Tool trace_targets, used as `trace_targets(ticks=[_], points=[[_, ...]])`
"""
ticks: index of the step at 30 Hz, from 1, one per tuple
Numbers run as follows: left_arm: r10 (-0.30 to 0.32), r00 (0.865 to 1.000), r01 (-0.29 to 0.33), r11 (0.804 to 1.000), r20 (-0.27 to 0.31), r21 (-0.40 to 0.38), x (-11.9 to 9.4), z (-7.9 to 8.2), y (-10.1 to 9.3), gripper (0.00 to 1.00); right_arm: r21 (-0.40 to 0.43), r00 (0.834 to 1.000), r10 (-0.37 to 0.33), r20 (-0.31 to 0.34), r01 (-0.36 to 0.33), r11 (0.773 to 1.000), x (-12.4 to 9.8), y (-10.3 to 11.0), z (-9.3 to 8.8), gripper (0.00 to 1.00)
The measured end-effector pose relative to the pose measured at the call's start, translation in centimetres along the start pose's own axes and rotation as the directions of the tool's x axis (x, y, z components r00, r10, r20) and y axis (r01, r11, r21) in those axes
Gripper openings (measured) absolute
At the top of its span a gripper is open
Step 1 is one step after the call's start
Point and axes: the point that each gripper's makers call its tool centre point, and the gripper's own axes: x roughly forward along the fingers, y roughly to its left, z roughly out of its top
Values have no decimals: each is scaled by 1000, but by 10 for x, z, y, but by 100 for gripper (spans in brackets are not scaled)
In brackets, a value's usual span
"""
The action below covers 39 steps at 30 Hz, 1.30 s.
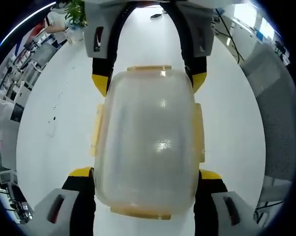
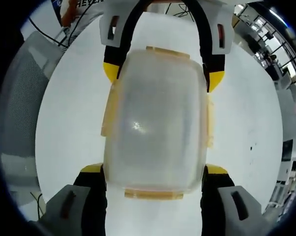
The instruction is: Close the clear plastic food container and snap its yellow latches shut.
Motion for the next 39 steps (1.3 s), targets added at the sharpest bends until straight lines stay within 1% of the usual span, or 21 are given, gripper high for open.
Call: trace_targets(ticks=[9,14,18,22,25,26,27,29,30,31,32,34,35,36,37,38,39], points=[[-2,1000,2,1000,5,2,0,0,0,81,1,1000,-3,-16,3,1000,0,1,0,77],[-8,1000,8,1000,1,4,-1,0,0,81,0,1000,-5,-14,5,1000,0,0,-1,77],[-12,1000,12,1000,9,7,-1,1,0,81,-4,1000,-10,-2,10,1000,0,0,-1,78],[-11,1000,11,1000,27,8,-2,1,0,82,9,1000,-18,19,18,1000,1,0,-1,79],[-2,999,2,1000,42,7,-2,3,0,82,19,998,-30,51,29,999,-4,-1,0,78],[2,999,-2,1000,49,1,-2,3,1,82,28,997,-45,59,44,999,-5,-3,0,80],[16,998,-15,1000,66,-17,-4,4,2,83,68,993,-76,91,70,995,-7,-8,2,82],[48,993,-42,998,110,-50,-5,8,6,87,114,985,-75,158,58,992,-10,-7,8,85],[59,989,-49,996,136,-72,-7,9,7,89,144,976,-95,195,67,987,-12,-9,10,85],[67,984,-55,995,163,-80,-9,12,8,91,169,972,-107,212,71,983,-13,-10,10,85],[89,979,-73,993,182,-95,-11,12,9,92,209,966,-119,228,70,975,-15,-8,10,85],[93,977,-73,991,192,-109,-14,8,7,93,258,954,-142,265,72,964,-14,-6,10,87],[102,974,-77,989,202,-126,-15,7,7,93,265,951,-150,270,76,961,-14,-5,9,87],[115,969,-85,986,217,-142,-17,6,7,93,287,943,-178,281,94,953,-15,-4,8,87],[143,956,-103,981,255,-163,-21,7,7,93,312,937,-194,292,98,945,-16,-4,7,87],[174,946,-122,973,273,-198,-24,5,8,93,342,930,-208,303,98,935,-16,-3,6,88],[192,937,-129,967,292,-222,-26,4,8,94,413,918,-252,305,111,904,-18,-5,3,91]])
